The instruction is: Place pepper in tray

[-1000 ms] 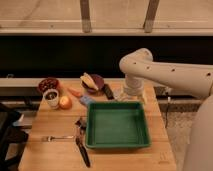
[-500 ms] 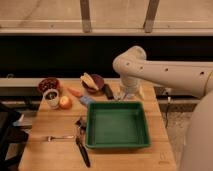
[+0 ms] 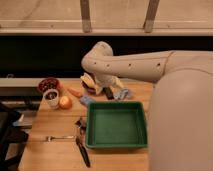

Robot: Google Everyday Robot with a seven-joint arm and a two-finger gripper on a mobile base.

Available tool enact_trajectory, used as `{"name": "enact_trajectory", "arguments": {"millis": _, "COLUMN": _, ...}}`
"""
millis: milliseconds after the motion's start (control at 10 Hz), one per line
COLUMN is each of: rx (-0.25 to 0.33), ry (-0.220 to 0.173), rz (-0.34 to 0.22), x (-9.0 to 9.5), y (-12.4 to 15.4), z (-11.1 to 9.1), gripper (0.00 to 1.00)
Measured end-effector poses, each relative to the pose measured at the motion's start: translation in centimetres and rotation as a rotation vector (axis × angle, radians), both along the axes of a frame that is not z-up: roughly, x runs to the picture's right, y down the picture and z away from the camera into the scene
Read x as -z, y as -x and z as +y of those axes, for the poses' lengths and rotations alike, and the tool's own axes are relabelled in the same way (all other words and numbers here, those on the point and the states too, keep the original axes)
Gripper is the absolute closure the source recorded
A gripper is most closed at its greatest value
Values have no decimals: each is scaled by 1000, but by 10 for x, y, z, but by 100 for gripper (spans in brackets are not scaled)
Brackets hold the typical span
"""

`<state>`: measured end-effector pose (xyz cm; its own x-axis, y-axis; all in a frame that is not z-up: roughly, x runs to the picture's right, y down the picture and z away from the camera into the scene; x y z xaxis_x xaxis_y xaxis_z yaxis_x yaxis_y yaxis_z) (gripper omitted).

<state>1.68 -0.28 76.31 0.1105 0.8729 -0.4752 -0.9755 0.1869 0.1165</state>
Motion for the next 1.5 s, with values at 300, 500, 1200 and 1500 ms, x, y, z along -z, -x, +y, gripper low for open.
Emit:
{"name": "enact_trajectory", "arguments": {"millis": 300, "rx": 111, "ry": -16, "rz": -117, "x": -1, "y": 52, "z": -8, "gripper": 20}}
{"name": "enact_trajectory", "arguments": {"millis": 500, "rx": 110, "ry": -16, "rz": -115, "x": -1, "y": 50, "z": -9, "gripper": 20}}
{"name": "enact_trajectory", "arguments": {"millis": 1200, "rx": 60, "ry": 15, "rz": -260, "x": -31, "y": 60, "z": -8, "gripper": 20}}
{"name": "enact_trajectory", "arguments": {"millis": 1500, "rx": 135, "ry": 12, "rz": -381, "x": -60, "y": 121, "z": -31, "gripper": 20}}
